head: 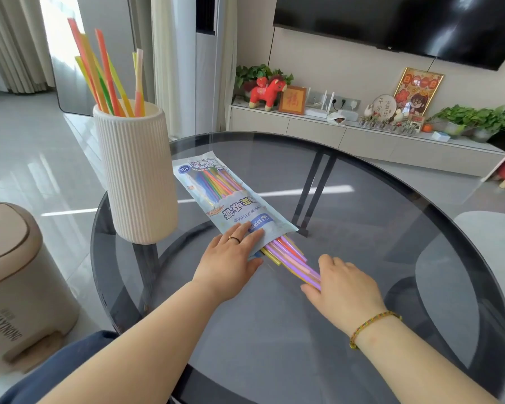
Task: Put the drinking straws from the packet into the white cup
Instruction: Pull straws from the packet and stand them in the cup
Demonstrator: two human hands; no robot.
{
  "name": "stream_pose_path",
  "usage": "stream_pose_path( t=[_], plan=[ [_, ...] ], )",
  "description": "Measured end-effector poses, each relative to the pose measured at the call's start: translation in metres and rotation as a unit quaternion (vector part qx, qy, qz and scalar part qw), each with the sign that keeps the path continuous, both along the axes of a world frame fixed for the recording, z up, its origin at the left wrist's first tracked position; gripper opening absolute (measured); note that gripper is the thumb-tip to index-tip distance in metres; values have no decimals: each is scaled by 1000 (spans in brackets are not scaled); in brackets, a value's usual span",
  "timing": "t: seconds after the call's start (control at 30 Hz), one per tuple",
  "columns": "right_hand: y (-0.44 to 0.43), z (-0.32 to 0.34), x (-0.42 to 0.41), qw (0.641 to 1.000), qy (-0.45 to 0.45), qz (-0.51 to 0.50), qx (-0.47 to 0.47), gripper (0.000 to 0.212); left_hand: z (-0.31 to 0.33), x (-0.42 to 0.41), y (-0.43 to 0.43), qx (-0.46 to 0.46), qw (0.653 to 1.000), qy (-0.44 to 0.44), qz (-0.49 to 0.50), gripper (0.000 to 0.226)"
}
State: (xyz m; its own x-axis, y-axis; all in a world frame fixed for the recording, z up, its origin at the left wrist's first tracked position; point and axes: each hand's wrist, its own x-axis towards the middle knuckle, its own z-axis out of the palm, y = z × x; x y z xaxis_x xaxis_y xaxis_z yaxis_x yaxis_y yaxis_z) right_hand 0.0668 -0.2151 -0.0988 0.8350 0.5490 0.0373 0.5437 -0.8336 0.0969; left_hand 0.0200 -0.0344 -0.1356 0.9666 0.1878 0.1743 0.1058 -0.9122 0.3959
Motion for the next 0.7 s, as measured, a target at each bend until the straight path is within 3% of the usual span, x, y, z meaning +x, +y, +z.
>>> stream_pose_path(
  t=[0.1,0.37,0.47,0.6,0.7],
  plan=[
    [16,-1,5,999,35,-25,3,35,-2,1,0,2,1000,-5,2,53],
    [8,7,1,990,129,-22,-60,18,-2,1,2,1,1000,3,2,52],
    [-4,13,-7,986,157,-40,-44,32,-2,2,1,2,1000,3,4,52],
    [3,15,-10,987,147,-65,-1,34,-2,2,0,5,1000,2,5,53],
    [22,14,-11,988,136,-76,2,10,-3,1,1,2,1000,6,6,54]
  ],
)
